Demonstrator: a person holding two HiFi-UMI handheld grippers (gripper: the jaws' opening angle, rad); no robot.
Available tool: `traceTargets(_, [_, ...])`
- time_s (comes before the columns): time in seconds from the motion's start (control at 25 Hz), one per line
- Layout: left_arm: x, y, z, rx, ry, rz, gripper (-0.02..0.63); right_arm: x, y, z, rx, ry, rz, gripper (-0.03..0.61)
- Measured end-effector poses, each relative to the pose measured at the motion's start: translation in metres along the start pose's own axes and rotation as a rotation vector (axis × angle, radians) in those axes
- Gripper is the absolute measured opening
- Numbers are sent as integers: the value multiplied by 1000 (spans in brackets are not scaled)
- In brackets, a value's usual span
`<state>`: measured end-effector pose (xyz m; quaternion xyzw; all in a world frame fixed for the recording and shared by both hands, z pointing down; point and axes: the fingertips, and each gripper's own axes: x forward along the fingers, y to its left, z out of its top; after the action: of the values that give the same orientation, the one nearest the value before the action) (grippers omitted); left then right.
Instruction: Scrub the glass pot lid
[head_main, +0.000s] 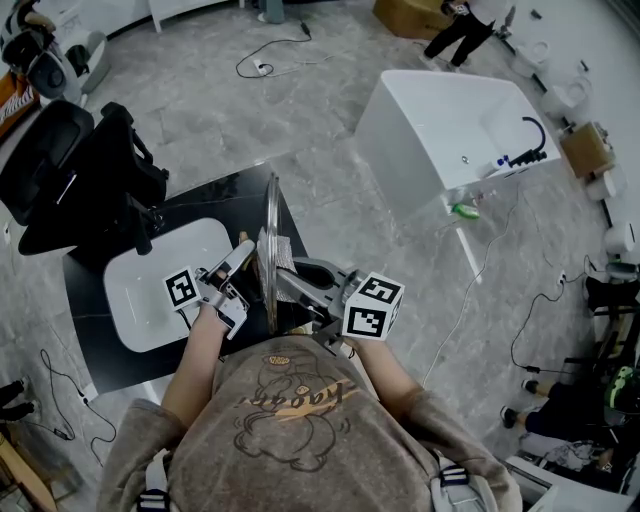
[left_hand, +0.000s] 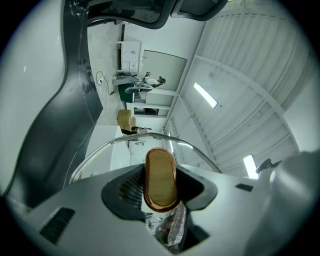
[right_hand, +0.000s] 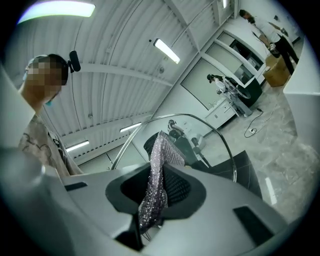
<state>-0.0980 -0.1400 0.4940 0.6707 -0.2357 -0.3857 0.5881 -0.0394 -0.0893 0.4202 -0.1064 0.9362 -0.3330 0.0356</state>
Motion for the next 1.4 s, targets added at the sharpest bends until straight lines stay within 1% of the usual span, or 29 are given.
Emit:
traceTargets(0.12, [-1, 0, 1, 3, -6, 2, 178, 0, -5, 1, -10, -9, -22, 77])
traceTargets(0.24, [-3, 0, 4, 32, -7, 22, 178, -9, -21, 2, -4, -48, -85, 75])
traceTargets(0.36, [-6, 2, 6, 74, 9, 59, 178, -29, -45, 10, 3, -104, -184, 75])
traceTargets(0.52, [-10, 4, 7, 119, 27, 92, 178, -62, -76, 22, -17, -160, -331, 75])
traceTargets(0.6, [-11, 5, 8, 138, 32, 107, 178, -79, -87, 29, -30, -191, -401, 75])
traceTargets(0.68, [-10, 5, 9, 179, 42, 139, 178, -93, -93, 38, -50, -221, -461, 75])
traceTargets(0.72, [-9, 6, 10, 220, 53, 168, 178, -98, -94, 41, -63, -231, -484, 75])
traceTargets(0.76, [-9, 7, 11, 282, 72, 211, 178, -101, -95, 44, -74, -238, -498, 75])
traceTargets(0.84, [-8, 11, 14, 449, 135, 323, 179, -103, -94, 47, -97, -241, -514, 75])
traceTargets(0.92, [-7, 21, 13, 598, 213, 422, 178, -103, -93, 46, -120, -234, -522, 75])
traceTargets(1.04, [-4, 38, 8, 787, 343, 555, 178, -102, -94, 42, -138, -218, -538, 75])
traceTargets(1.2, [1, 59, 0, 1031, 511, 713, 178, -106, -100, 32, -159, -185, -598, 75])
traceTargets(1.28, [1, 71, -1, 1107, 564, 769, 178, -107, -100, 28, -151, -182, -597, 75])
traceTargets(1.32, [1, 77, -2, 1123, 584, 784, 178, -106, -100, 27, -146, -183, -592, 75])
traceTargets(1.4, [2, 87, -3, 1125, 614, 794, 179, -104, -98, 25, -142, -182, -585, 75])
